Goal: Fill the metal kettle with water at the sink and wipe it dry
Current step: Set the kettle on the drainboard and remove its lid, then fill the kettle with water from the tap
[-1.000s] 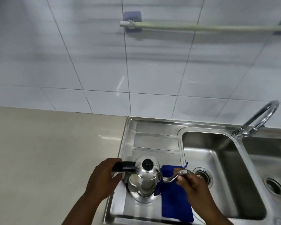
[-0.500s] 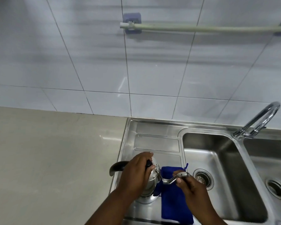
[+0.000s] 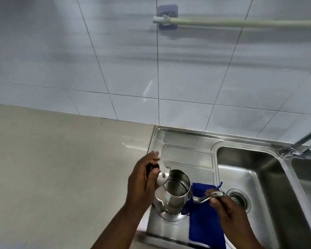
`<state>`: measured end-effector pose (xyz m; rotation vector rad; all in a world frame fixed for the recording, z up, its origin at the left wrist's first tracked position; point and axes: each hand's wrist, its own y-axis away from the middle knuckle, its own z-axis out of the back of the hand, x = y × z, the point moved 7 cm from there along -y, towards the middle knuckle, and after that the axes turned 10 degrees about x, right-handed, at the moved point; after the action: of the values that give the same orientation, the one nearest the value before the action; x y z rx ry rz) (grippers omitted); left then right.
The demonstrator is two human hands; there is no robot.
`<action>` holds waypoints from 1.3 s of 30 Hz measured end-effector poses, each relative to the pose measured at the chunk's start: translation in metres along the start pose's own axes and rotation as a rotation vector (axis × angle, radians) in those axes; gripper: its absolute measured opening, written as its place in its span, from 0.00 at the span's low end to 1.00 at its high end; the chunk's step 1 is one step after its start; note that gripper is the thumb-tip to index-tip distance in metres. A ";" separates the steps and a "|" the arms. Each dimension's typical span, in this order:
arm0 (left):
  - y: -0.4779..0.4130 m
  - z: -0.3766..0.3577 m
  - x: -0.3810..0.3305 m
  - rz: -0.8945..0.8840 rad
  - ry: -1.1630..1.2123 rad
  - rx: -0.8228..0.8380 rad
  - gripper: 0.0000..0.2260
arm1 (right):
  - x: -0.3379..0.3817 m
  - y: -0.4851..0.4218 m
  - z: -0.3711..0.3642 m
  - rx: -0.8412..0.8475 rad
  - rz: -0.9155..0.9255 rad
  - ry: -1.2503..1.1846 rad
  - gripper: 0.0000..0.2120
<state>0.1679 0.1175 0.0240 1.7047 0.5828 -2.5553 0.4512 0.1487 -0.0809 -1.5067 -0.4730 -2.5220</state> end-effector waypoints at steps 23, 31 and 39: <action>0.072 0.085 0.194 0.467 -0.412 0.112 0.24 | 0.005 -0.003 -0.001 0.021 0.017 0.071 0.21; 0.029 0.019 0.115 0.239 -0.206 0.269 0.28 | 0.013 0.001 0.001 -0.010 0.055 0.010 0.19; 0.004 0.003 0.073 0.217 -0.266 0.318 0.13 | 0.022 0.002 0.018 0.015 0.039 -0.181 0.09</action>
<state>0.1367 0.1265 -0.0417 1.3647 -0.0225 -2.7541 0.4566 0.1538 -0.0533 -1.7305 -0.4808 -2.3587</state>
